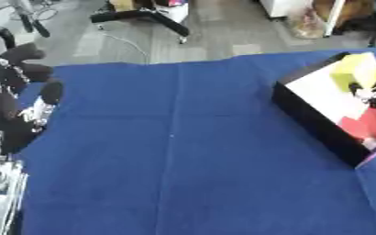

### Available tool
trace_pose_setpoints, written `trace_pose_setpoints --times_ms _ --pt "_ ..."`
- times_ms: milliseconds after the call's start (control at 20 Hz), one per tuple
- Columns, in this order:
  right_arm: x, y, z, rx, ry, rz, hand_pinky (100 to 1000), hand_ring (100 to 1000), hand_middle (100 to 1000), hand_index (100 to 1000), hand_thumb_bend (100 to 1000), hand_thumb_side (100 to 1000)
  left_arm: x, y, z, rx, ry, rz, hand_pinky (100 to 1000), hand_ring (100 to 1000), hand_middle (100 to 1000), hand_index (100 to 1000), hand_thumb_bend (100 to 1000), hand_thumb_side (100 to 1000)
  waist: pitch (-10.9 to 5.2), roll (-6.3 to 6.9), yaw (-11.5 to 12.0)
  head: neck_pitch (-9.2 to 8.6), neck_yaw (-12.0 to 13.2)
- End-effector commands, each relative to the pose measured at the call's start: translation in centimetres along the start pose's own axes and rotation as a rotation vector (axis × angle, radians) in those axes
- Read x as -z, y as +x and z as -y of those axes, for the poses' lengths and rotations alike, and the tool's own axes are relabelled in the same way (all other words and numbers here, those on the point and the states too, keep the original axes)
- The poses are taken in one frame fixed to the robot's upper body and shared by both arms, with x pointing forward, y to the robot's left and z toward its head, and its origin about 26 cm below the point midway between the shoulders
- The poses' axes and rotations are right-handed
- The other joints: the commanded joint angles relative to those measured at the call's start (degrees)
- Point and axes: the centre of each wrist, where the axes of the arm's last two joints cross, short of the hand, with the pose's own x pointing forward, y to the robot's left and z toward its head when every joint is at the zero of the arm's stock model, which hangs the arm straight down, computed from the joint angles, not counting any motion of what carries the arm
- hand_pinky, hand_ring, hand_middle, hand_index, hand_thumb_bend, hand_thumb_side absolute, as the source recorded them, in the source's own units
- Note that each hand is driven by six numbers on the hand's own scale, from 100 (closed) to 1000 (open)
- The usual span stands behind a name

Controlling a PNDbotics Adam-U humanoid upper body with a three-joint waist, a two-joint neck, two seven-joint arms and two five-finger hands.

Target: Pick up the objects with one hand, pass them to the other hand, and then place them into the box on the other side of the table.

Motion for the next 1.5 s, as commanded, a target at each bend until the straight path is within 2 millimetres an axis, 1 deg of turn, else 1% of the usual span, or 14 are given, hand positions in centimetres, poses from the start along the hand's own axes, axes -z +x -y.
trace_pose_setpoints --times_ms 50,100,150,250,400,550,800,1050,1150,1250,1350,1400,1450,1500 --pt "0.3 0.3 1.7 -0.053 0.009 0.0 639 682 716 695 180 211 0.3 0.6 -0.4 0.008 0.009 0.021 631 616 678 804 630 604 0.11 -0.15 0.08 0.32 -0.41" --pt "0.2 0.1 1.7 -0.063 0.016 -0.006 652 715 756 771 260 307 0.2 0.6 -0.4 0.009 0.008 0.019 630 616 678 804 629 605 0.09 -0.21 0.07 0.36 -0.47" --pt "0.2 0.0 1.7 -0.077 0.018 -0.012 658 739 779 812 307 355 0.2 0.5 -0.4 0.009 0.008 0.016 630 616 677 804 630 604 0.06 -0.28 0.05 0.39 -0.57" --pt "0.1 -0.2 1.9 -0.111 0.007 -0.022 683 796 839 889 469 456 0.1 0.5 -0.4 0.01 0.007 0.011 630 616 677 804 630 604 0.02 -0.39 0.02 0.36 -0.83" --pt "0.1 -0.1 2.0 -0.175 -0.024 -0.026 739 860 907 940 588 500 -0.1 0.4 -0.4 0.014 0.007 0.005 630 615 676 804 630 604 -0.02 -0.49 -0.01 0.28 -1.05" --pt "0.0 0.6 2.2 -0.251 -0.01 0.02 783 901 944 964 643 561 -0.2 0.3 -0.5 0.019 0.01 -0.001 630 615 676 805 630 605 -0.02 -0.61 -0.02 0.24 -1.21" --pt "-0.1 2.9 3.1 -0.393 0.011 0.157 842 941 974 999 685 587 -0.3 0.1 -0.7 0.03 0.017 -0.011 630 615 676 813 626 605 -0.01 -0.91 -0.46 -0.02 -1.23" --pt "-0.5 5.7 3.8 -0.53 0.049 0.291 868 951 981 1000 602 500 -0.4 0.0 -1.0 0.04 0.028 -0.019 630 615 675 815 628 606 -0.13 -1.04 -1.0 -0.6 -1.08" --pt "-1.0 7.5 3.7 -0.468 0.004 0.4 843 933 968 968 479 504 -0.5 -0.1 -1.3 0.049 0.046 -0.026 630 614 674 814 618 610 -0.21 -1.17 -1.62 -0.93 -0.57" --pt "-2.0 9.2 3.2 -0.354 -0.052 0.512 825 922 956 949 419 535 -0.6 -0.3 -2.0 0.062 0.08 -0.039 629 614 674 814 612 614 -0.34 -1.43 -2.5 -1.49 0.19" --pt "-3.4 10.8 2.2 -0.219 -0.115 0.6 798 897 933 919 293 552 -0.6 -0.4 -2.6 0.071 0.123 -0.05 629 615 674 814 596 621 -0.62 -1.74 -3.34 -1.85 1.0" --pt "-4.2 11.5 1.6 -0.144 -0.146 0.631 791 890 925 911 270 551 -0.6 -0.4 -2.9 0.073 0.145 -0.056 629 615 674 814 592 624 -0.78 -1.89 -3.69 -1.96 1.4" --pt "-4.9 12.1 1.2 -0.087 -0.17 0.651 778 879 916 898 538 663 -0.6 -0.4 -3.1 0.074 0.162 -0.06 630 616 677 815 519 702 -0.89 -1.99 -3.93 -2.01 1.66" --pt "-5.7 12.7 0.5 -0.02 -0.198 0.673 774 874 910 895 219 552 -0.6 -0.4 -3.4 0.075 0.183 -0.064 630 617 675 816 576 634 -1.03 -2.1 -4.22 -1.96 2.06"
